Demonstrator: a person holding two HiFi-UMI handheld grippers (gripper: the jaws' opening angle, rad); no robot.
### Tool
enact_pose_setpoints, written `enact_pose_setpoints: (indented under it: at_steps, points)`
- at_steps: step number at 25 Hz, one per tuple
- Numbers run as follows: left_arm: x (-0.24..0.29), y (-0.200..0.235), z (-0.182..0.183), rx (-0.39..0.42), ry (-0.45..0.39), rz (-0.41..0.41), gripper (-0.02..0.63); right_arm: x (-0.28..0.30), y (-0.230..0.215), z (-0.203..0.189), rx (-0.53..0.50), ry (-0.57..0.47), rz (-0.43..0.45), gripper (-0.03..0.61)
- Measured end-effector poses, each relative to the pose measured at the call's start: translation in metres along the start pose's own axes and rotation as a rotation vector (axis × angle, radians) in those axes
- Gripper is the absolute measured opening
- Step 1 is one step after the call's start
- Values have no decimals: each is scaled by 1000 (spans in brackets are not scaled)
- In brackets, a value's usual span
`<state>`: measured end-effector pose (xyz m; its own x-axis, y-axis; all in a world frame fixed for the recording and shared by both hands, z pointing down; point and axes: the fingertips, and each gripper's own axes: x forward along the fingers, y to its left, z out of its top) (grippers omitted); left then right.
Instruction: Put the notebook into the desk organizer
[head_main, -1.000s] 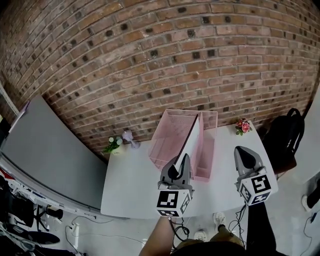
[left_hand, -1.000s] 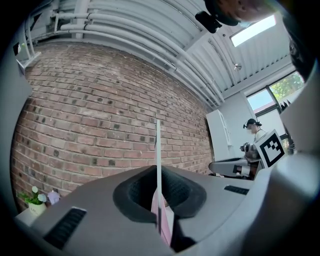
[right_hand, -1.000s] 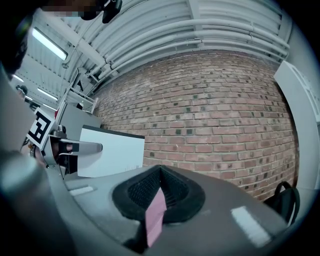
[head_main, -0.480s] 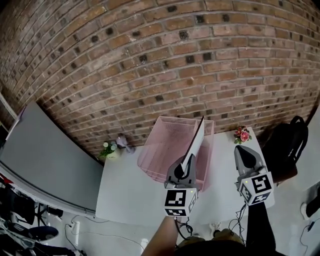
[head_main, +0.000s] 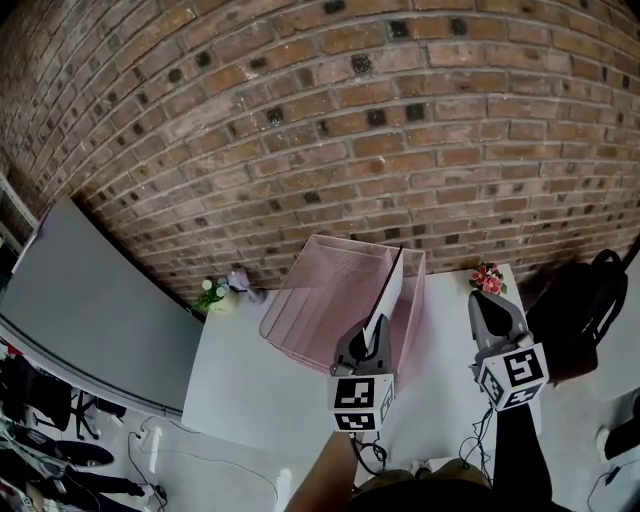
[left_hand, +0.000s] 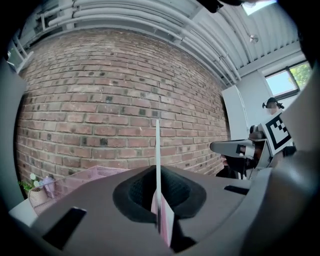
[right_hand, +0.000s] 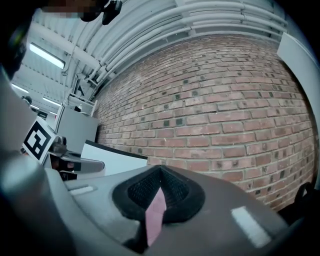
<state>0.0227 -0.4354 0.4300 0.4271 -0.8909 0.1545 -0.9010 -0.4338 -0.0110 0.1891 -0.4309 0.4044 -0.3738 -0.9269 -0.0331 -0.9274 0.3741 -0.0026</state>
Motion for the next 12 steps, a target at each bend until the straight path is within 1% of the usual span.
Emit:
enact_pose_setpoints:
  at_steps: [8,12]
  points:
    - [24,-6,-43,0,111,35,15,5,-27,-19,24,34,16,0]
    - [31,-3,-65,-24,156,56,15,9,-34,-24,36,36,26,0]
